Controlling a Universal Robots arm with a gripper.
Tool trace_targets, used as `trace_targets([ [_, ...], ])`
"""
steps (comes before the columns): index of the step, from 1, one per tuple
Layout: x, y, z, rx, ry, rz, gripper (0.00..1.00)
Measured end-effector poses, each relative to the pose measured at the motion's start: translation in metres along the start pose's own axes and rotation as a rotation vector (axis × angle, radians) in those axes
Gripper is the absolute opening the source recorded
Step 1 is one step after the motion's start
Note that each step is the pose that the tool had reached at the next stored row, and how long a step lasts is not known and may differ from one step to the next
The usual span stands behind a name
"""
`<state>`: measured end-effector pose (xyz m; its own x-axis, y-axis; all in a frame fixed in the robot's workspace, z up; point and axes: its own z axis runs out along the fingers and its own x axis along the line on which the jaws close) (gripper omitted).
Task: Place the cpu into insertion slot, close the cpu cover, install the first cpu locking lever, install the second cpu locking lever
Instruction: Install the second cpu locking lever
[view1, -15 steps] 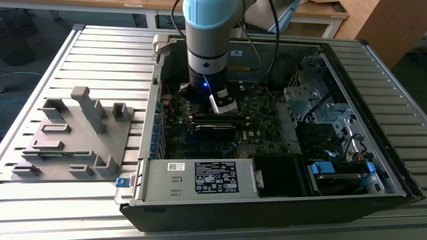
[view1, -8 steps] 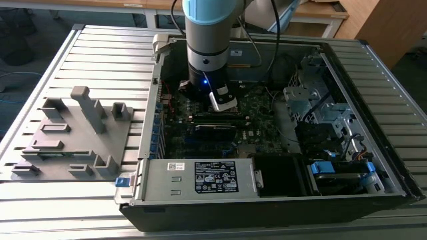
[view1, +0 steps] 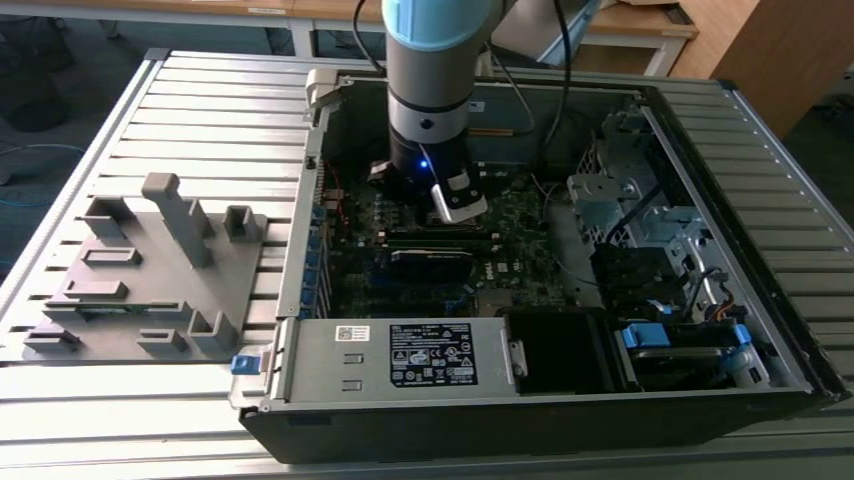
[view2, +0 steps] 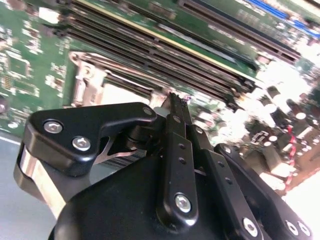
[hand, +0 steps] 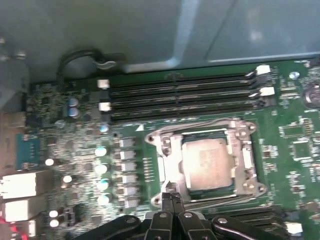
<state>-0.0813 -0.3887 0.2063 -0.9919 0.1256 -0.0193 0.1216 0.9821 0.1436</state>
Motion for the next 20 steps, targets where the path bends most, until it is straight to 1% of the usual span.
trace_targets([
  [3,-0.0083,0.001,0.0003,0.0001,0.0009,0.0,0.1],
  [5,-0.0109,0.0018,0.0005,0.0003,0.001,0.0,0.1],
  [7,-0.0126,0.004,0.0008,0.0007,0.0009,0.0,0.1],
  [11,-0.015,0.013,0.0022,0.0038,0.0005,0.0,0.1],
  [16,-0.0182,0.0257,0.0042,0.0119,-0.0004,0.0,0.1],
  [20,-0.0253,0.0319,0.0053,0.019,-0.0013,-0.001,0.1],
])
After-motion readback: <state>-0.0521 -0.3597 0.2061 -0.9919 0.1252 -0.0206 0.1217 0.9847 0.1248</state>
